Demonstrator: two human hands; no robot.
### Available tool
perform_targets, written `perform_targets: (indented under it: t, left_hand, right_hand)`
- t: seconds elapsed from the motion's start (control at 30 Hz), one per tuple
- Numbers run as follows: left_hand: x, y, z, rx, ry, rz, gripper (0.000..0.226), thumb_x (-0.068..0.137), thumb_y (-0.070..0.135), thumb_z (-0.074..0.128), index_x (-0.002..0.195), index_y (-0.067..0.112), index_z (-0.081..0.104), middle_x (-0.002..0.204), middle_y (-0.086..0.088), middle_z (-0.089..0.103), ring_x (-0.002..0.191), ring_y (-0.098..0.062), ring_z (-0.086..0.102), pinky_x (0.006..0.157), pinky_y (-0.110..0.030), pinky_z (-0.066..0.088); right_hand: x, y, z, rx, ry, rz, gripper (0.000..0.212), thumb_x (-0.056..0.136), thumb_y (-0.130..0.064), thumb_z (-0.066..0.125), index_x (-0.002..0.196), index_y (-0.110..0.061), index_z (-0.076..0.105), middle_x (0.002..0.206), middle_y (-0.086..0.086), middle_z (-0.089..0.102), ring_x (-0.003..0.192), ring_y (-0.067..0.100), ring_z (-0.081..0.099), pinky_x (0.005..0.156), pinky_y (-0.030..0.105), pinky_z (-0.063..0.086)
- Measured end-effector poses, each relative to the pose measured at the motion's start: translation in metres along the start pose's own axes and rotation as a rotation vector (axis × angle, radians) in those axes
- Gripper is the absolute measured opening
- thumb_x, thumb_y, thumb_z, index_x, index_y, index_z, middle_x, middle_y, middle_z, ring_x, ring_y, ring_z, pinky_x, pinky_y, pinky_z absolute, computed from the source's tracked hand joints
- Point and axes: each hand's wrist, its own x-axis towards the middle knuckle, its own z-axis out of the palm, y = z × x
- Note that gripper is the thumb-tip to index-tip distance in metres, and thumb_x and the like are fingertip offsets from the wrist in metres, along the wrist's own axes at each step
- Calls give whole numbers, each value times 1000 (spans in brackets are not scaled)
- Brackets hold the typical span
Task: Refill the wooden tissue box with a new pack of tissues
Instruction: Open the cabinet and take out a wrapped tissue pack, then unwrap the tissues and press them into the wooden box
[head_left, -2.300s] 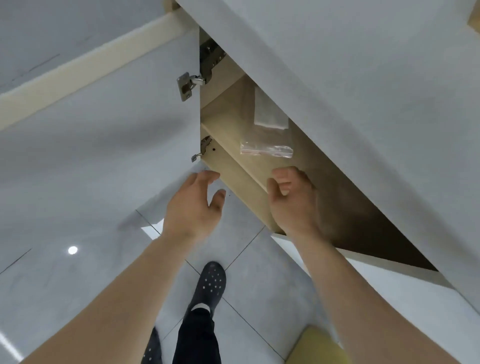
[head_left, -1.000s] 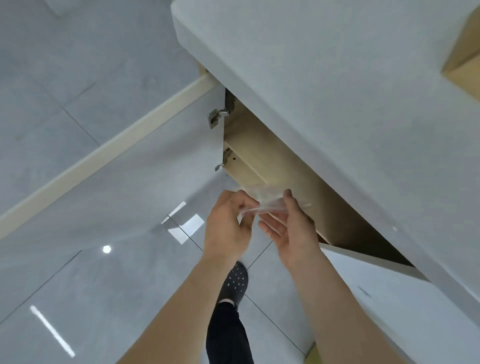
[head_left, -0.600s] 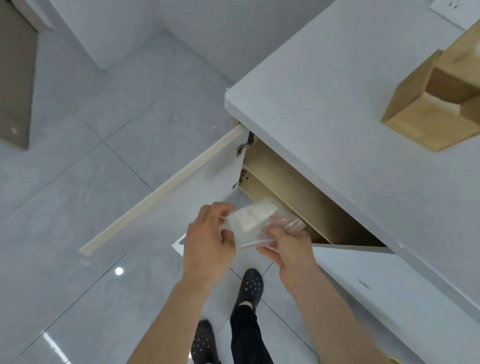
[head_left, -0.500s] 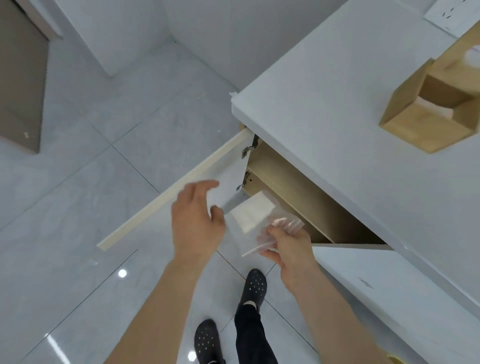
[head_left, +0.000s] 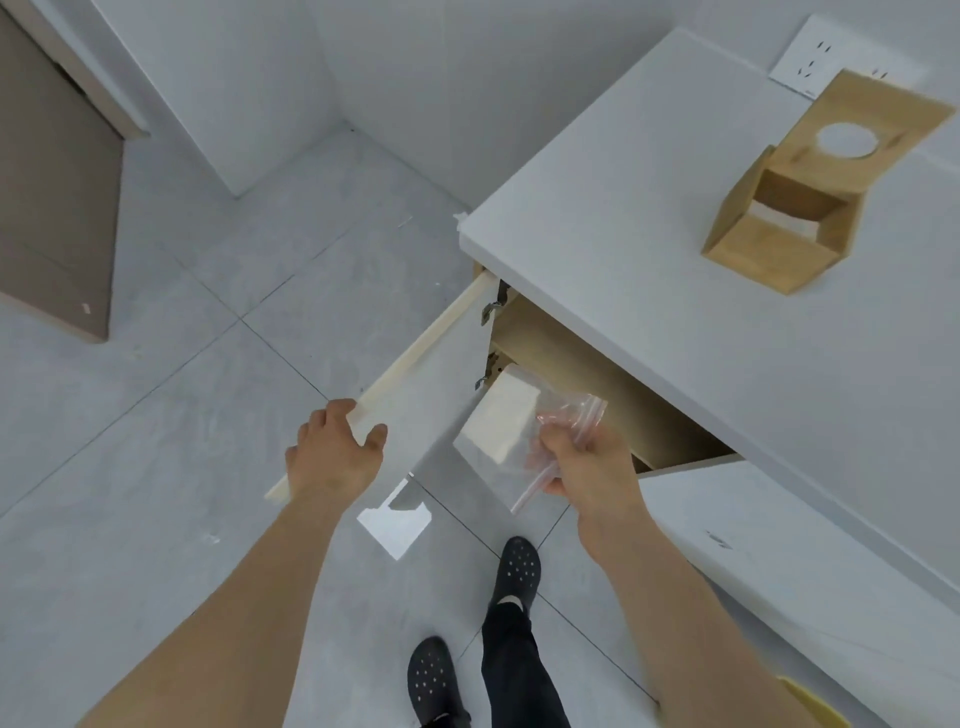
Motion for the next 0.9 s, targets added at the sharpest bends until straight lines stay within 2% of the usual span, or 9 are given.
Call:
perform_targets:
  t: [0.17,0.3,0.4,0.5,0.6,0.7,0.77,0.83,0.9]
  left_hand:
    - [-44,25,24,-79,-92,-16,55,94,42,57,140,15,47,130,-10,56,124,-33,51,98,-45,45]
    - [-87,58,54,-166,-187,-2,50,95,35,58,140,17,46,132,-7,53,116,-28,57,88,-37,45]
    - [-117,96,78,-346,-306,-38,43,95,24,61,136,23,49,127,-4,56,102,-23,64,88,-38,53]
    - [-138,143,99,-635,-484,-138,48,97,11,61,141,22,47,135,-3,56,113,-25,64,96,-43,56]
    - [-148,190,116,-706,-665,-128,48,98,8,58,142,21,44,134,4,55,120,-21,58,96,-34,51]
    - [-147,226,118,-665,-758,-111,46,99,10,55,141,23,42,121,13,56,116,-14,56,101,-31,40]
    - [-142,237,116,-653,-801,-90,50,100,8,53,144,26,38,136,11,50,127,-15,50,111,-33,40]
    - [-139,237,108,-579,-835,-53,42,100,9,51,138,27,44,144,11,49,134,-14,48,114,-34,38]
    - [-137,232,96,-475,-782,-23,33,99,13,52,128,29,56,138,6,59,125,-15,56,106,-33,44]
  right_hand:
    - [-14,1,-27,-33,47,17,22,96,-13,65,80,-27,72,84,5,75,78,19,71,57,28,60]
    - [-13,-10,-53,-47,62,24,17,94,-22,61,90,-12,73,89,13,74,76,18,67,62,29,57]
    - [-6,-26,-78,-26,69,27,20,95,-22,55,93,-12,72,80,11,64,77,19,61,77,37,55]
    - [4,-44,-106,19,68,26,26,97,-15,49,87,-23,72,77,2,65,81,20,65,88,48,59]
    - [14,-64,-138,18,52,-3,37,93,-9,43,96,-28,75,68,-8,73,76,15,75,73,37,65]
    - [20,-82,-169,59,63,-10,36,90,-5,46,105,-19,76,78,2,67,80,22,73,82,43,64]
    - [22,-93,-185,97,64,-22,31,90,-2,54,105,-16,76,82,3,70,78,22,73,76,41,65]
    - [22,-104,-197,134,49,-49,24,89,-1,61,102,-14,77,82,1,73,75,20,74,64,33,64]
    - [20,-115,-205,181,29,-75,17,88,1,66,95,-10,77,79,2,72,69,17,73,59,29,63]
